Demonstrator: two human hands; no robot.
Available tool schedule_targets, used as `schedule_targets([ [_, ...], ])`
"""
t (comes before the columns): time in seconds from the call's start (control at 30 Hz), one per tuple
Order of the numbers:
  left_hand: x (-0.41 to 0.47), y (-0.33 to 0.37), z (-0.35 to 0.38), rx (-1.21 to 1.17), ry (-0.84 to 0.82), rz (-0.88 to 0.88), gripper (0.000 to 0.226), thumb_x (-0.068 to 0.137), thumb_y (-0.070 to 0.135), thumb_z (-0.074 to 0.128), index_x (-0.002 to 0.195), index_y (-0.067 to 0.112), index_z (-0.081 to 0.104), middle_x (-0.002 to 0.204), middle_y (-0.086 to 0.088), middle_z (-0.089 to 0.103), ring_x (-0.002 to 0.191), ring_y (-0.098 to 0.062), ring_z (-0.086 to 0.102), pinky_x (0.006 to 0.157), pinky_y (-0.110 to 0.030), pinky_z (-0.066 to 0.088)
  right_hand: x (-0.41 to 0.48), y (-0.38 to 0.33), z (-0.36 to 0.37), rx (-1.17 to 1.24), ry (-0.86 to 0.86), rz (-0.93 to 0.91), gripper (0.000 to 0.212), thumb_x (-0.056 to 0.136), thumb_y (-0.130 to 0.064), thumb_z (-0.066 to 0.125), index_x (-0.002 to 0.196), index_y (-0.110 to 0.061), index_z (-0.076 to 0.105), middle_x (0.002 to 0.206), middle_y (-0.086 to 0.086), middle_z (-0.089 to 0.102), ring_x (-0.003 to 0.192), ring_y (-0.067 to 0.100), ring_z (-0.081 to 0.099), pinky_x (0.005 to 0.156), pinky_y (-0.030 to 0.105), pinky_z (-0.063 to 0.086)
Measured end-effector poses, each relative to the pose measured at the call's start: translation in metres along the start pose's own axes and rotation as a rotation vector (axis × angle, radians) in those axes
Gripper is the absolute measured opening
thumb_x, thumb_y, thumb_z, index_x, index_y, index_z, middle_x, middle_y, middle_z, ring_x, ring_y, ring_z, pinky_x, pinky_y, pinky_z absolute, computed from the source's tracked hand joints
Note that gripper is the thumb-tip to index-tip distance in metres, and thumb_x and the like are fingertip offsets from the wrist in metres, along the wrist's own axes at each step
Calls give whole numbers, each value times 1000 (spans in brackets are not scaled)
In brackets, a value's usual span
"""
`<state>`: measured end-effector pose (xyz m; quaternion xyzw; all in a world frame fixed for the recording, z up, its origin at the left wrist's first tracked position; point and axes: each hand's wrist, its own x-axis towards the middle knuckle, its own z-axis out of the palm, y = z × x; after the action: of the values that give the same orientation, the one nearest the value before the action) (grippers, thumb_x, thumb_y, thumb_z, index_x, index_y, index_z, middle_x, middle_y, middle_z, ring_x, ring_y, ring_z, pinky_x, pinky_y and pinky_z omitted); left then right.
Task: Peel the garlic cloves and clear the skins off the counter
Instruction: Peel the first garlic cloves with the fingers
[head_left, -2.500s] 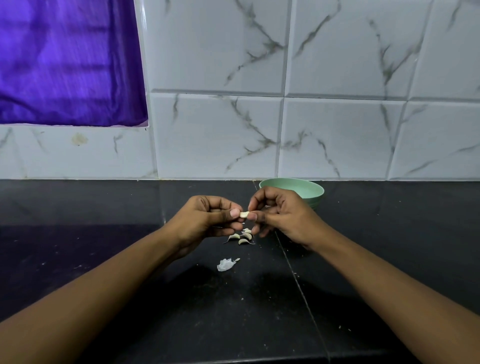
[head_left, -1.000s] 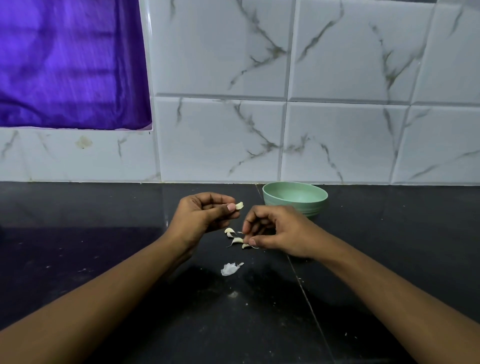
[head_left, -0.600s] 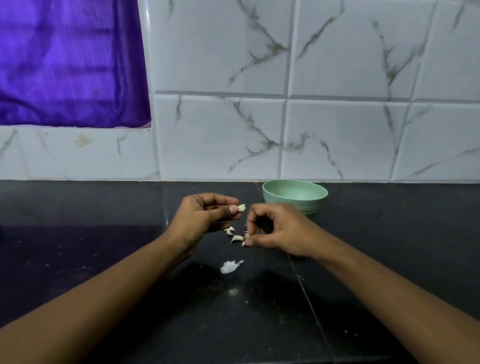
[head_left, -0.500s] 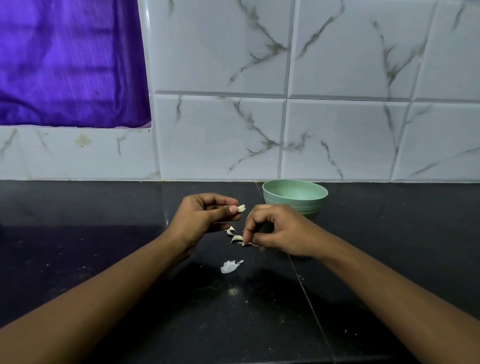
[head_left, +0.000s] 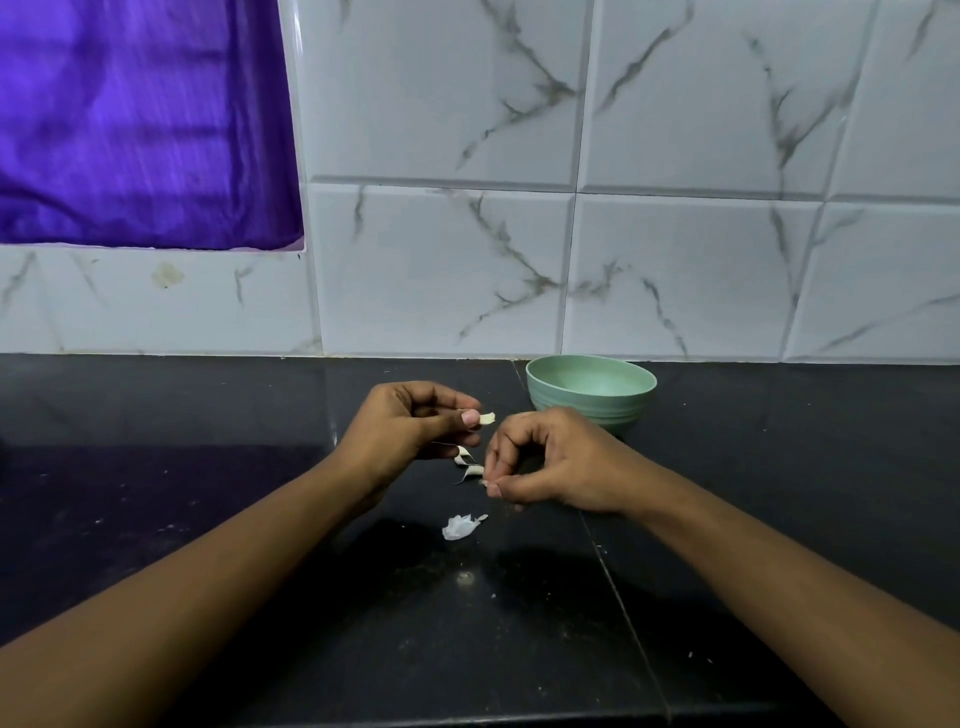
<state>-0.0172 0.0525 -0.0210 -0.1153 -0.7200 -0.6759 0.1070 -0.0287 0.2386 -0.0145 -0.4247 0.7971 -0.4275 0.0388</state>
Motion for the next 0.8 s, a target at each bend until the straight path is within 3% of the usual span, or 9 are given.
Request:
schedule_targets([
  [0.1, 0, 0, -1, 6, -1, -1, 10, 80, 0, 68, 82, 10, 69, 69, -1, 73, 65, -12, 71, 62, -22, 55, 0, 1, 2, 109, 12, 52, 31, 79, 8, 68, 63, -17, 60, 80, 7, 71, 60, 14, 64, 58, 26, 53],
  [0.23, -1, 1, -1, 15, -9, -5, 10, 80, 0, 68, 82, 9, 69, 68, -1, 72, 65, -12, 71, 61, -21, 55, -1, -1, 1, 143, -7, 70, 24, 87, 3, 62, 73, -13, 49, 86, 12, 72, 60, 15, 67, 57, 25, 55],
  [0.37, -1, 2, 0, 15, -9, -8, 10, 80, -1, 68, 82, 9, 68, 66, 0, 71, 64, -10, 70, 61, -20, 55, 0, -2, -3, 97, 96, 51, 28, 81, -3, 71, 73, -15, 47, 82, 18, 71, 61, 18, 68, 53, 24, 53],
  [0.47, -1, 3, 1, -22, -2, -17, 9, 80, -1, 67, 81, 8, 68, 67, -1, 72, 63, -10, 70, 60, -20, 55, 2, 1, -9, 2, 334, 43, 29, 76, -5, 76, 73, -18, 50, 68, 5, 65, 58, 20, 68, 52, 31, 53],
  [0.53, -1, 3, 1, -47, 4, -27, 9, 80, -1, 67, 81, 7, 68, 67, -2, 72, 62, -10, 70, 60, -20, 54, 2, 1, -13, -7, 423, 38, 25, 77, -4, 75, 79, -20, 55, 73, -2, 64, 60, 16, 68, 54, 31, 54],
  [0.8, -3, 4, 6, -96, 18, -35, 7, 78, 2, 69, 80, 8, 68, 67, -6, 72, 64, -10, 70, 61, -19, 53, 3, 1, -3, 44, 439, -28, 19, 77, -3, 75, 76, -20, 65, 70, -2, 68, 67, 16, 71, 56, 18, 51],
])
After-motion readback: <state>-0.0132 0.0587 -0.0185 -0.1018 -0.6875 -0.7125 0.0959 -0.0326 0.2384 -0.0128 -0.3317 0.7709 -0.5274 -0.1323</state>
